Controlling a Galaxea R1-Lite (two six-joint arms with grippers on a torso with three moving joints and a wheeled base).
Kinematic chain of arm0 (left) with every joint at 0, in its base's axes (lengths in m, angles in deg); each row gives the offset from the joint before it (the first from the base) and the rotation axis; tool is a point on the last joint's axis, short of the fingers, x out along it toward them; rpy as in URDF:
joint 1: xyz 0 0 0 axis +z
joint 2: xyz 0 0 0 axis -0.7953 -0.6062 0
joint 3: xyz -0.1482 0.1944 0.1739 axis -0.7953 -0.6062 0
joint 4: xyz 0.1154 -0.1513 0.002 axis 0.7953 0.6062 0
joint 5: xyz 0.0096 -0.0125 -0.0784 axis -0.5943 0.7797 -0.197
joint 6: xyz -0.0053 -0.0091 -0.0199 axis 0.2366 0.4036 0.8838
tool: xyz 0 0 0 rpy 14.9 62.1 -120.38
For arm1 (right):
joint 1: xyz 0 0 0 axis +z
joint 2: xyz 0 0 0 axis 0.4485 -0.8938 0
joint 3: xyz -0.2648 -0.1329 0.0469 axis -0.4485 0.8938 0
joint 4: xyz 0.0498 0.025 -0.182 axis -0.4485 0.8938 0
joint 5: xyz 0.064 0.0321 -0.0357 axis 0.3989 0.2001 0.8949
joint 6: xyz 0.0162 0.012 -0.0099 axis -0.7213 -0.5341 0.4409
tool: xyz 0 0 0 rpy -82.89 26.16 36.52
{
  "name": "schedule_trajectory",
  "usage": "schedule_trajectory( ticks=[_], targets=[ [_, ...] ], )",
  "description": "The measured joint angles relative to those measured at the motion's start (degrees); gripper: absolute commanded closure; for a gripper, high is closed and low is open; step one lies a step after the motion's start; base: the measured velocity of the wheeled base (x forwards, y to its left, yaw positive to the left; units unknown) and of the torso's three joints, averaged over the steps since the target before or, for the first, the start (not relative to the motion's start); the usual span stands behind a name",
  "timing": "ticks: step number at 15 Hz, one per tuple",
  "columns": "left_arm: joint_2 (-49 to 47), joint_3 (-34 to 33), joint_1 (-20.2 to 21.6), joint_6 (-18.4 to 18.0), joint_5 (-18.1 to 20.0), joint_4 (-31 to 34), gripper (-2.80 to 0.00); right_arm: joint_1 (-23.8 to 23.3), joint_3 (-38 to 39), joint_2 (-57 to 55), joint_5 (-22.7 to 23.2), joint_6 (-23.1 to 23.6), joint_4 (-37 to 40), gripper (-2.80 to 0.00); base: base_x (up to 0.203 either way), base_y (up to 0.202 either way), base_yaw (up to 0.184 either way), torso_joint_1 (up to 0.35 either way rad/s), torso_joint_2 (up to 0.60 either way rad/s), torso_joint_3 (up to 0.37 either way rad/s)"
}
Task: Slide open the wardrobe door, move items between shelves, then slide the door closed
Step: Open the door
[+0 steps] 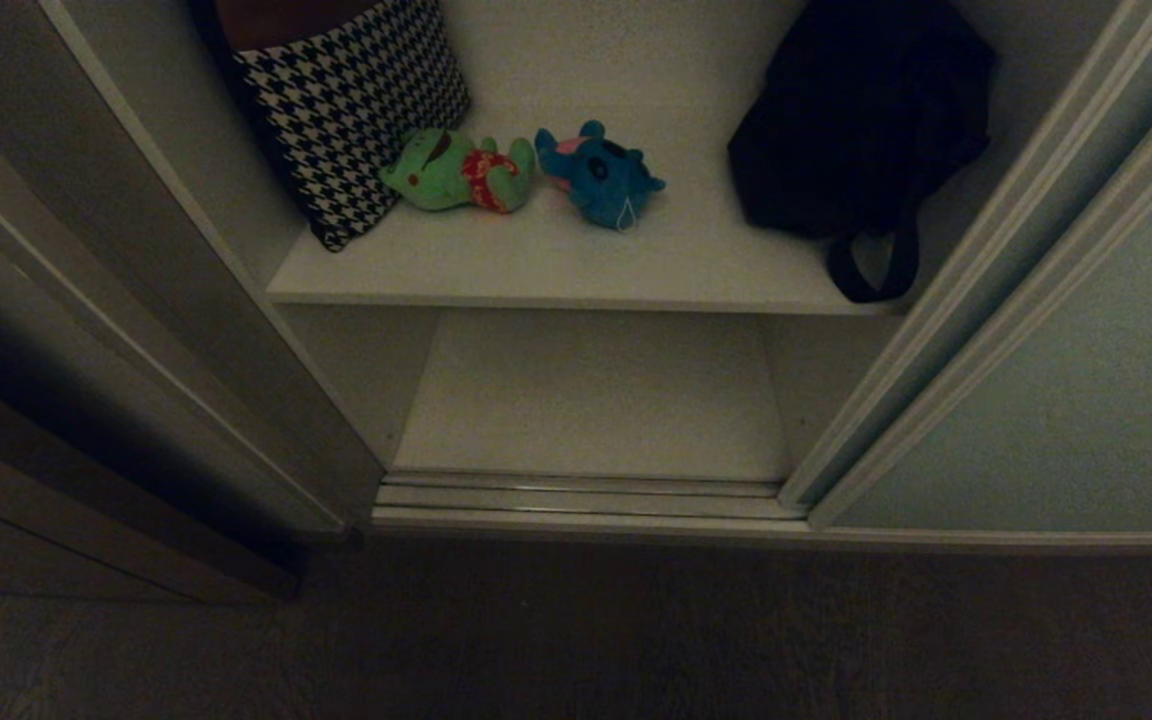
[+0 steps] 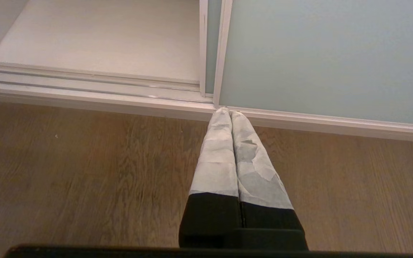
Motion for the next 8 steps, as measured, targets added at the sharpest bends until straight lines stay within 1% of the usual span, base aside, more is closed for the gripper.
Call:
schedule_trajectory(
  ticks=[6,7,8],
  targets=[
    [0.0,0.0,0.0,0.2,0.2,-0.2,0.00,0.0,0.0,0.0,0.0,0.0,0.0,0.00,0.000,0.000,0.000,0.000,0.00,0.000],
    [0.0,0.0,0.0,0.1,0.3,-0.2,0.00,0.0,0.0,0.0,0.0,0.0,0.0,0.00,0.092,0.000,-0.002,-0.016,0.00,0.002],
    [0.0,0.0,0.0,0.0,0.3,-0.2,0.00,0.0,0.0,0.0,0.0,0.0,0.0,0.00,0.183,0.000,-0.002,-0.001,0.00,-0.002]
  ],
)
